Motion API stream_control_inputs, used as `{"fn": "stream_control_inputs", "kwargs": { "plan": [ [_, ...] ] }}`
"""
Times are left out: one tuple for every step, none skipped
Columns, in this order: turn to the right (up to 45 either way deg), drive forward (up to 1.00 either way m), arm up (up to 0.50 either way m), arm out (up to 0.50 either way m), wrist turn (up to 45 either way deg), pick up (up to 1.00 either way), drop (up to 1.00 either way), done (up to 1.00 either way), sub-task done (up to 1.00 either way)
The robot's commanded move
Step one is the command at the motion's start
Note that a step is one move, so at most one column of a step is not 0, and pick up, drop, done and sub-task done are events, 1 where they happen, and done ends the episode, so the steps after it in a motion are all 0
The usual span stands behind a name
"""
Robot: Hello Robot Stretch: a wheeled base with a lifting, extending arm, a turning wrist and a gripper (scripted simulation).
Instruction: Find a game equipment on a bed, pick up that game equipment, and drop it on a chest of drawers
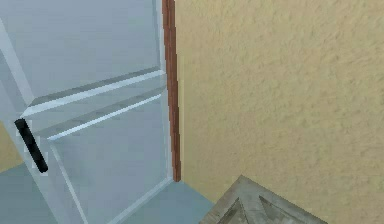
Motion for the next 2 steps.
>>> {"fn": "stream_control_inputs", "kwargs": {
  "plan": [
    [0.0,0.00,0.00,-0.14,0.0,0.00,0.00,0.00,0.00],
    [-45.0,0.00,0.00,0.00,0.0,0.00,0.00,0.00,0.00]
  ]
}}
